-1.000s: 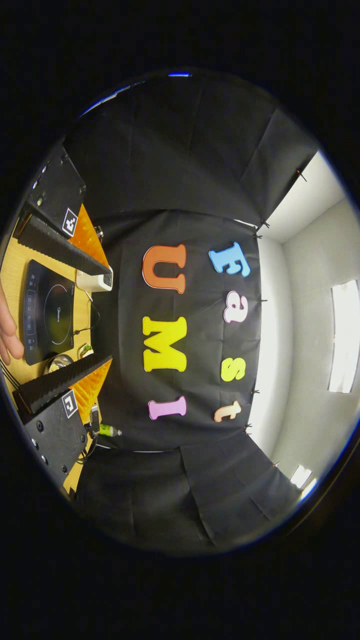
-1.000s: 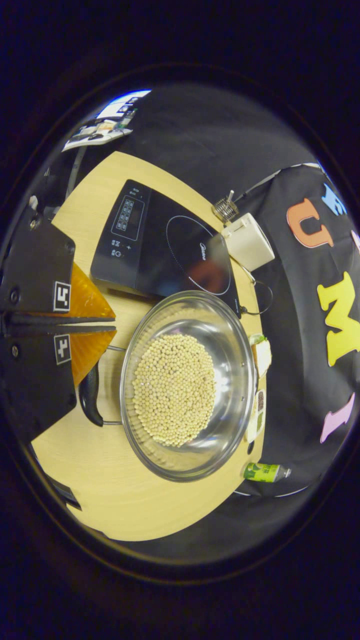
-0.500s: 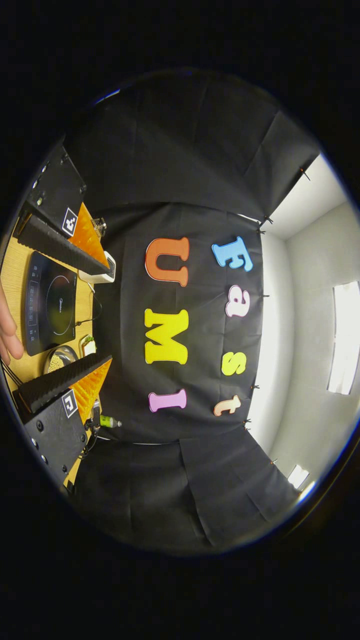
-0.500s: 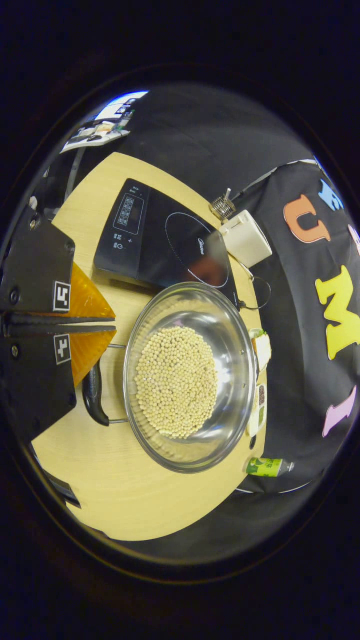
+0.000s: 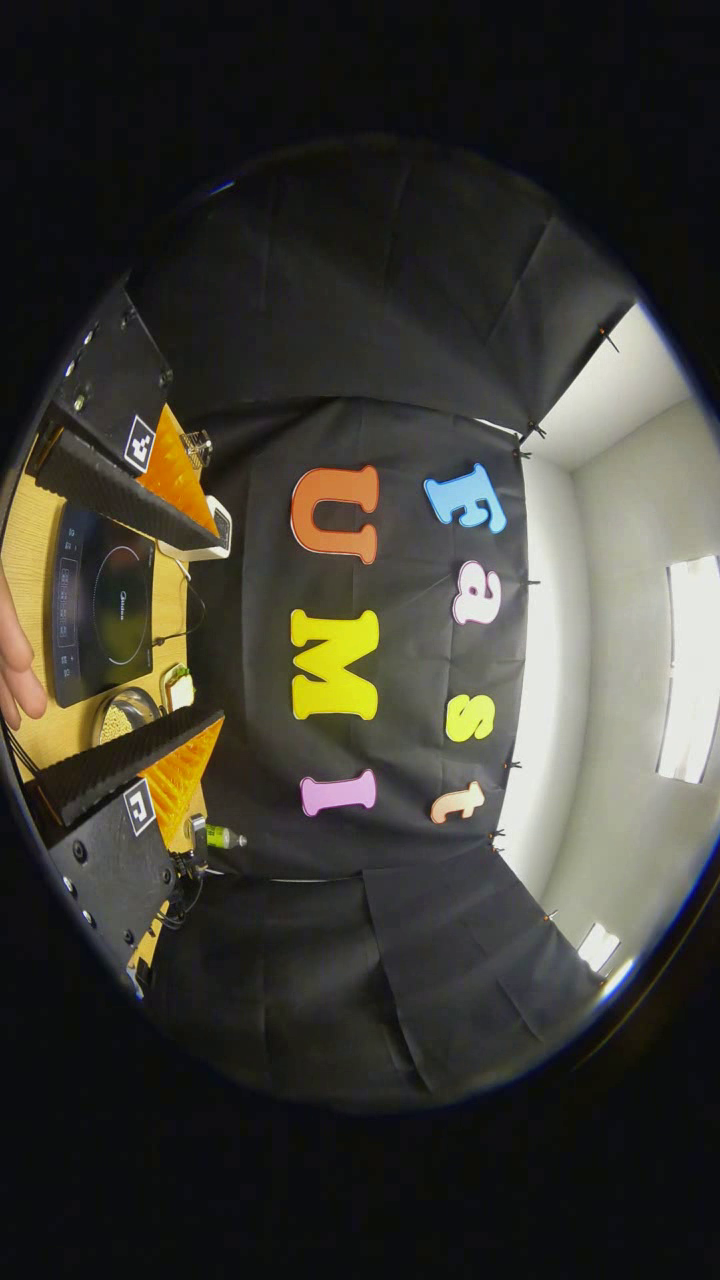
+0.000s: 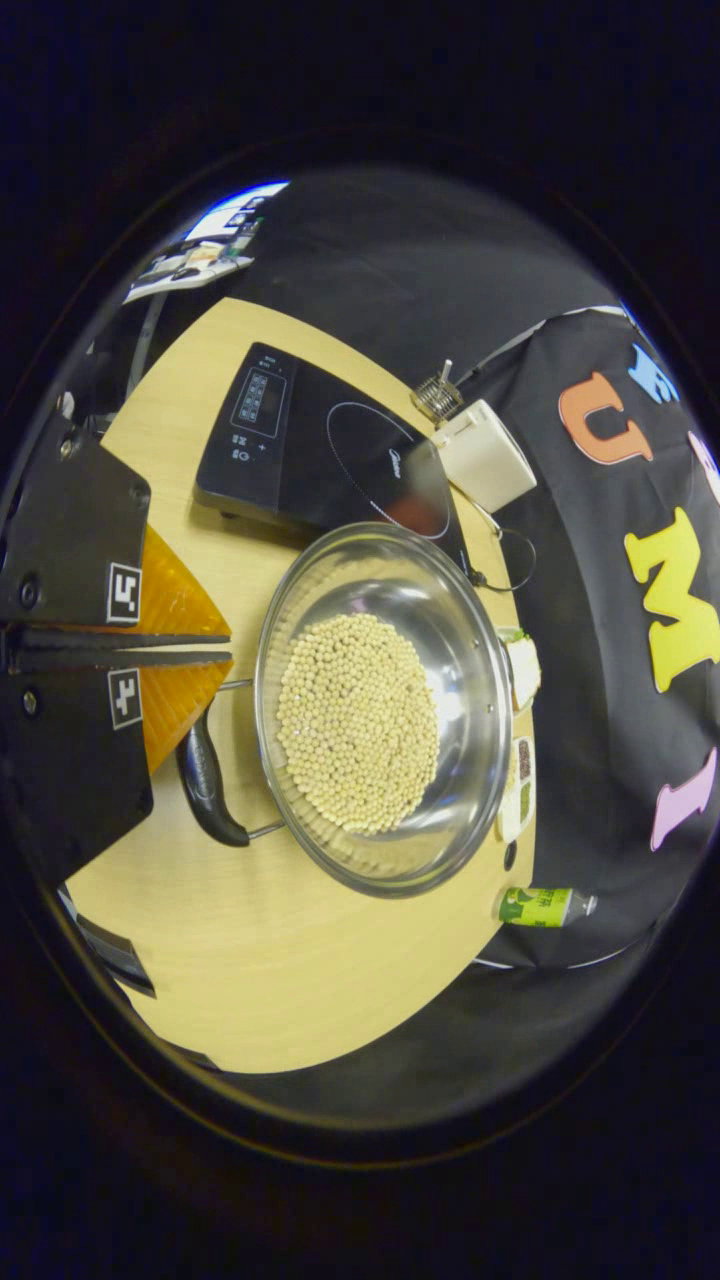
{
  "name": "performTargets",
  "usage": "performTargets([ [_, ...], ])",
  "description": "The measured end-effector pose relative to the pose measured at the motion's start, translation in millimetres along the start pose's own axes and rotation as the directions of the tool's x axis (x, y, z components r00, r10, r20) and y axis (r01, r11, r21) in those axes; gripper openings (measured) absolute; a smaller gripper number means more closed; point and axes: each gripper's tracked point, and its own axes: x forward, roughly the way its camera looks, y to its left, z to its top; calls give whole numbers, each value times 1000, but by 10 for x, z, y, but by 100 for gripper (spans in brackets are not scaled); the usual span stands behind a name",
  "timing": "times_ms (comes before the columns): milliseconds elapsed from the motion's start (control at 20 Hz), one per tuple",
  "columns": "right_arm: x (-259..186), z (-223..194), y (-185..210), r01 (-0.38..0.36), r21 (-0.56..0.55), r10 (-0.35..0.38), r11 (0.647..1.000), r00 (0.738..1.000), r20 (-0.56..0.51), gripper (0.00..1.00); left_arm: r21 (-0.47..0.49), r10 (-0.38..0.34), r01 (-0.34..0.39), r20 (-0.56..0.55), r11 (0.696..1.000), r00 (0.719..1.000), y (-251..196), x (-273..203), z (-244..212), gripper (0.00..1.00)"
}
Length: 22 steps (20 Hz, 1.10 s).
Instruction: First push the handle of the pot to place it horizontally, then grasp the pot with both hands and set it on the induction cooktop.
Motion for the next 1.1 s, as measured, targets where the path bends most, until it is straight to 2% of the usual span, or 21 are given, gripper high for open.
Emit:
performTargets([
  [200,-34,60,-256,19,31,-20,999,1000,6,4,-1,5,-5,5,1000,1000,27,-21,43,95],
  [300,-39,102,-384,37,35,-38,999,999,15,7,-16,12,-11,14,1000,1000,51,-18,78,95],
  [400,-51,137,-507,51,43,-51,998,998,20,0,-35,17,-16,18,999,1000,70,-27,69,95],
  [450,-53,152,-560,55,44,-56,997,998,24,4,-40,13,-12,19,999,1000,52,-22,73,95],
  [550,-51,185,-657,65,30,-66,997,997,34,0,-35,12,-11,16,999,1000,56,-9,50,95],
  [900,-86,263,-931,112,-38,-110,993,993,47,7,-25,-15,15,3,1000,1000,-38,8,-34,95],
  [950,-88,274,-956,112,-42,-110,993,993,46,4,-25,-18,18,2,1000,1000,-48,15,-41,95],
  [1000,-95,278,-983,112,-46,-110,993,993,44,7,-24,-19,19,1,1000,1000,-65,17,-47,95],
  [1100,-113,288,-1040,111,-53,-109,992,993,40,4,-20,-23,23,-3,1000,1000,-72,12,-72,95],
])
